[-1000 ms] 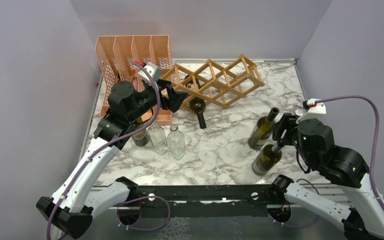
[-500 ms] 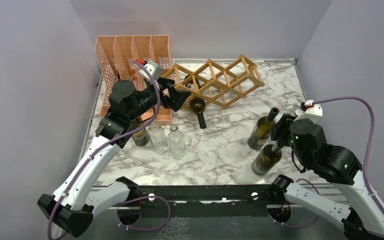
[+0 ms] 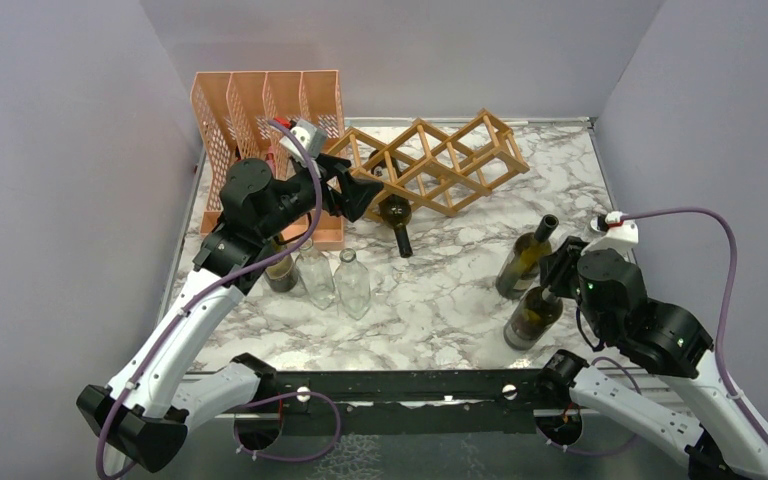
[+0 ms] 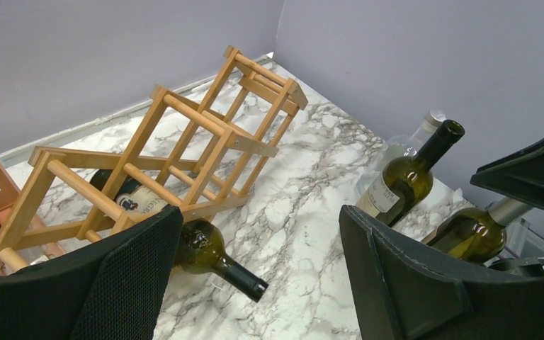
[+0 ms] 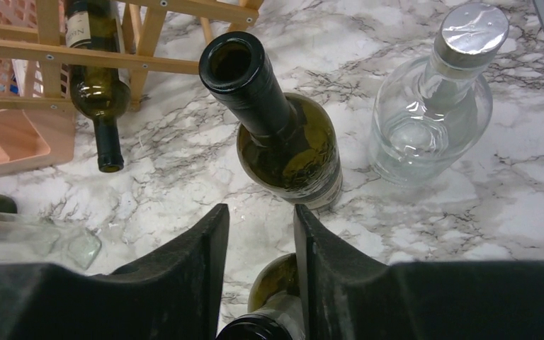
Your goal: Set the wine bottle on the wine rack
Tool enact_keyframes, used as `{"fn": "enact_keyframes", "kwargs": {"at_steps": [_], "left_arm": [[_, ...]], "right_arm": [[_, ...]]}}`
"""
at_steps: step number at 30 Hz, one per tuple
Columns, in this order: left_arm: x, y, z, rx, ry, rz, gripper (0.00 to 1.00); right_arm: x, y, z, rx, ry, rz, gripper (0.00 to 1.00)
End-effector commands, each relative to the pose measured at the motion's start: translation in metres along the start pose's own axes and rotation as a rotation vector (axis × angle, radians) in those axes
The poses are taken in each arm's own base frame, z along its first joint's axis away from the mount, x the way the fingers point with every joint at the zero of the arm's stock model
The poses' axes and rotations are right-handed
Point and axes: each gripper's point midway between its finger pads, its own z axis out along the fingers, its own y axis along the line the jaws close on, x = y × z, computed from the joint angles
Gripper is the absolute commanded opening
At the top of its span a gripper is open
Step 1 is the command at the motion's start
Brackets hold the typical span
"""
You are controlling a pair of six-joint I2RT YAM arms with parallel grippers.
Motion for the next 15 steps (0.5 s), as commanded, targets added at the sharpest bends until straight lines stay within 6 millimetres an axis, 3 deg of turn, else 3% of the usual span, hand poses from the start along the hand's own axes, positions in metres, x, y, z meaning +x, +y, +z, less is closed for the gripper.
{"fn": "enact_keyframes", "kwargs": {"at_steps": [1, 7, 15], "left_arm": [[-0.022, -0.009, 0.000, 0.039, -0.056, 0.002, 0.86], [-0.018, -0.015, 0.005, 0.076, -0.043, -0.013, 0.86], [-0.001, -0.043, 0.018, 0.190, -0.007, -0.006, 0.86]], "right_arm": [[-0.010, 0.010, -0.001, -0.058, -0.048, 0.030, 0.34], [-0.016, 0.015, -0.003, -0.094, -0.064, 0.011, 0.03], [-0.039, 0.051, -0.005, -0.231, -0.101, -0.043, 0.01]]}}
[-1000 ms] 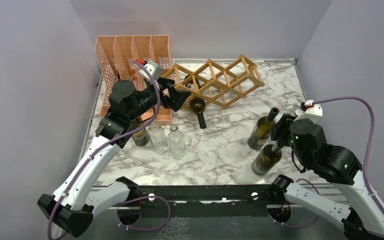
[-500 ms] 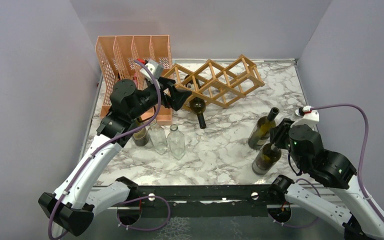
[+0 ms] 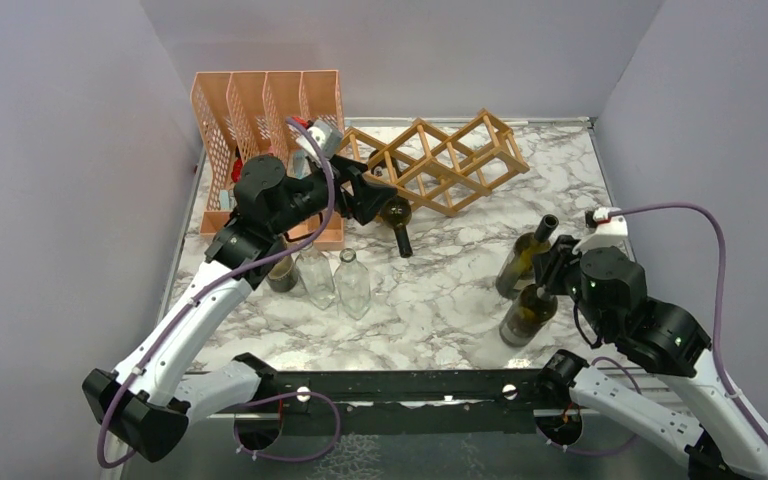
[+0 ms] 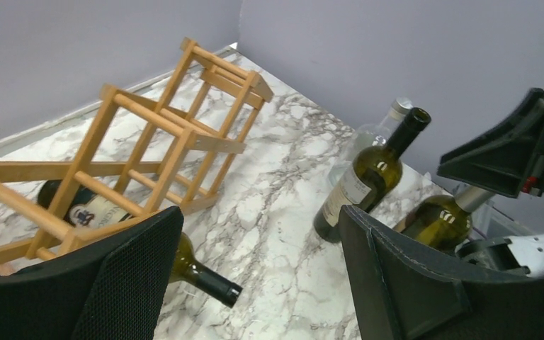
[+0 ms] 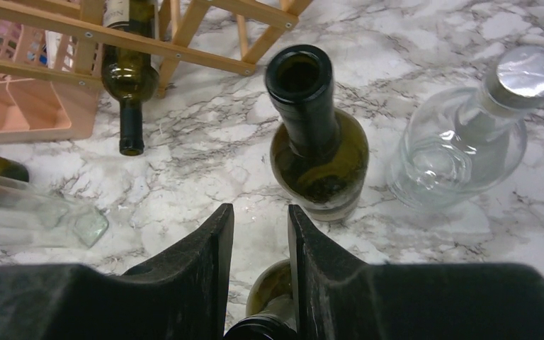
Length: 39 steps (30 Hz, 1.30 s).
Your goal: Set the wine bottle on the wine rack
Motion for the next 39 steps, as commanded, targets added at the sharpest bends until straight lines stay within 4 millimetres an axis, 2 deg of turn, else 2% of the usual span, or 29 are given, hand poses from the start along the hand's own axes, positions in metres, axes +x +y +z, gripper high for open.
{"fn": "enact_keyframes", "kwargs": {"at_steps": [1, 6, 10, 22, 29, 39], "left_arm": [[-0.005, -0.035, 0.011, 0.135, -0.024, 0.027, 0.86], [0.024, -0.065, 0.026, 0.243, 0.014, 0.058, 0.86], [0.054, -0.077, 0.032, 0.305, 0.006, 0.075, 0.90], [0.123, -0.116, 0.049, 0.458, 0.039, 0.157, 0.96], [0.140, -0.121, 0.069, 0.443, 0.026, 0.131, 0.99], [0.142, -0.124, 0.080, 0.445, -0.013, 0.092, 0.99]], "right_arm": [[-0.042, 0.040, 0.000, -0.154, -0.102, 0.018, 0.01], [-0.060, 0.072, 0.003, -0.261, -0.122, 0.009, 0.01], [-0.075, 0.094, 0.003, -0.337, -0.142, 0.015, 0.01], [-0.112, 0.149, 0.011, -0.479, -0.179, 0.070, 0.01], [-0.134, 0.167, 0.010, -0.521, -0.204, 0.104, 0.01], [-0.150, 0.184, 0.002, -0.588, -0.222, 0.116, 0.01]]}}
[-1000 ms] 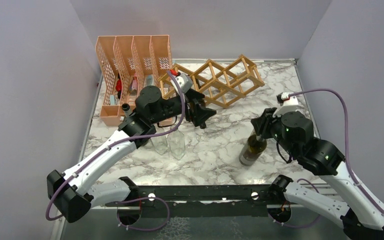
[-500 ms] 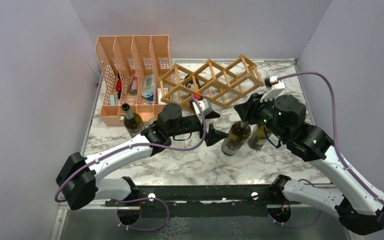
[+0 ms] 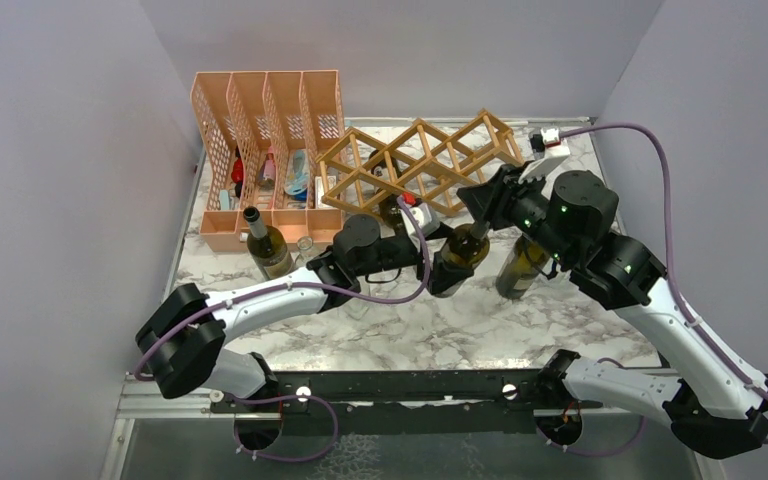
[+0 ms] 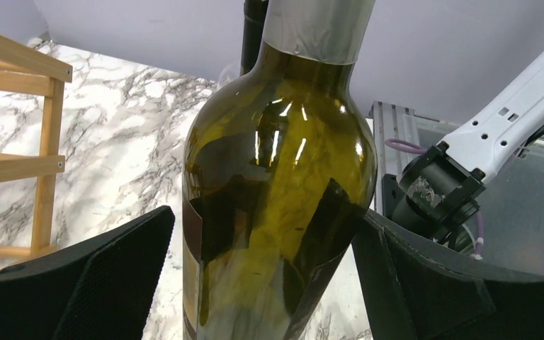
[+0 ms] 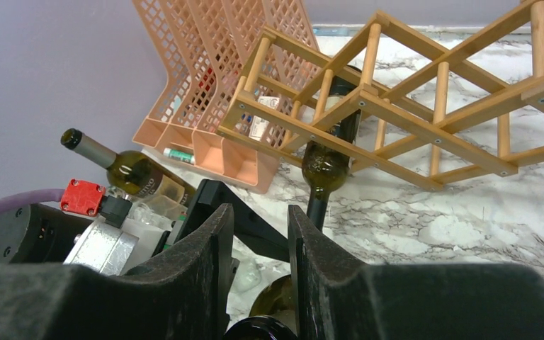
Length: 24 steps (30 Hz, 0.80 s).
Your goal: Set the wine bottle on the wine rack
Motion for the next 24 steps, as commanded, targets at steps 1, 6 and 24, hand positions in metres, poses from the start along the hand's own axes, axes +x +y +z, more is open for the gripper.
{"fn": "enact_keyframes", "kwargs": {"at_steps": [1, 6, 24], "left_arm": [[-0.014, 0.004, 0.005, -0.020, -0.076, 0.021, 0.99], [-0.015, 0.004, 0.008, -0.010, -0.084, 0.053, 0.99], [-0.047, 0.014, 0.004, -0.054, -0.195, 0.348, 0.00]], "right_arm": [[-0.051, 0.033, -0.010, -0.131, -0.147, 0.060, 0.01], [-0.054, 0.041, -0.016, -0.179, -0.151, 0.062, 0.01], [-0.036, 0.029, -0.043, -0.167, -0.084, 0.009, 0.55]]}}
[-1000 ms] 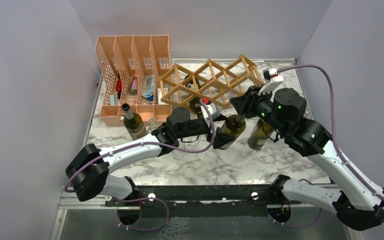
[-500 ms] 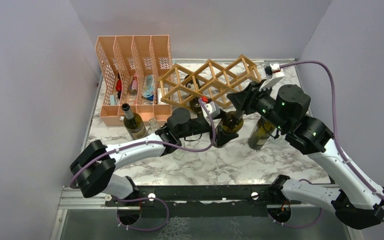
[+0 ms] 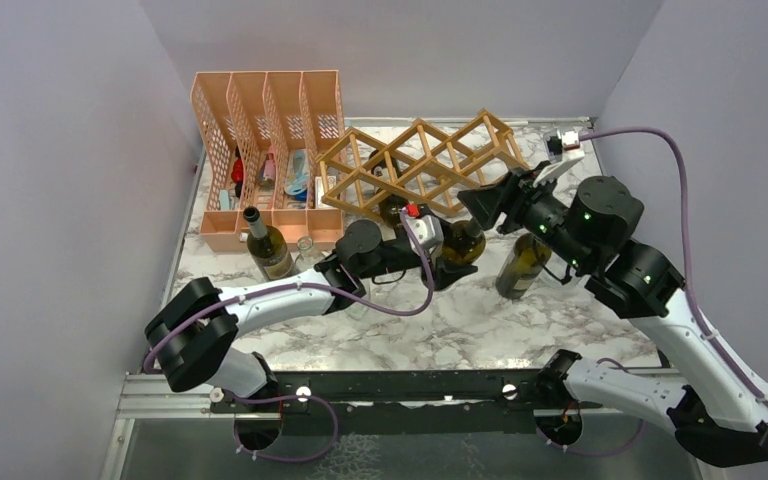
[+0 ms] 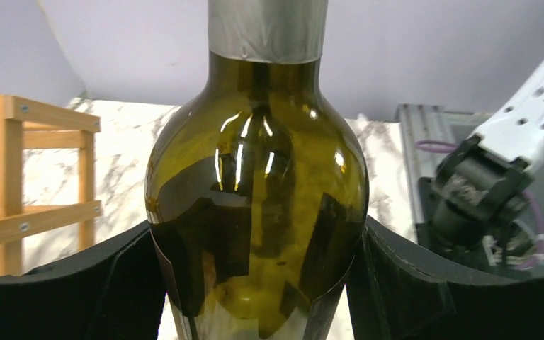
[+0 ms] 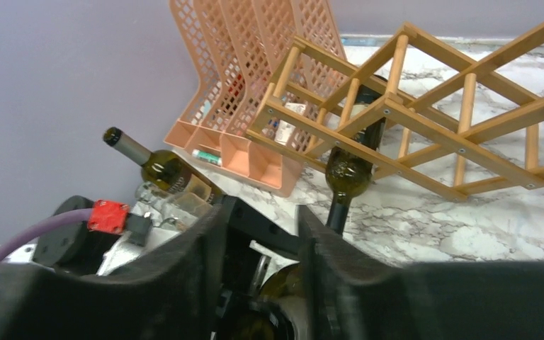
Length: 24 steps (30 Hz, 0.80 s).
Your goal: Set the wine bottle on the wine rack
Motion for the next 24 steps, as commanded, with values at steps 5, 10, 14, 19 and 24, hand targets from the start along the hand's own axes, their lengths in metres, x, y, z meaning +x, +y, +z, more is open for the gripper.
{"fn": "enact_keyframes", "kwargs": {"at_steps": [5, 10, 14, 19, 24], "left_arm": [[-0.049, 0.028, -0.006, -0.086, -0.103, 0.442, 0.00], [-0.069, 0.031, -0.007, -0.077, -0.112, 0.691, 0.00], [-0.086, 0.033, -0.007, -0.076, -0.116, 0.863, 0.00], [-0.100, 0.043, -0.005, -0.084, -0.057, 1.091, 0.00], [-0.098, 0.053, -0.002, -0.080, 0.009, 1.325, 0.00]], "right_arm": [[-0.023, 0.005, -0.042, -0.030, -0.033, -0.047, 0.64], [-0.020, -0.012, -0.063, 0.047, -0.002, -0.083, 0.65], [-0.011, -0.020, -0.074, 0.073, 0.039, -0.098, 0.65], [0.009, -0.024, -0.080, 0.072, 0.129, -0.118, 0.65], [0.033, -0.028, -0.076, 0.079, 0.233, -0.134, 0.65]]}}
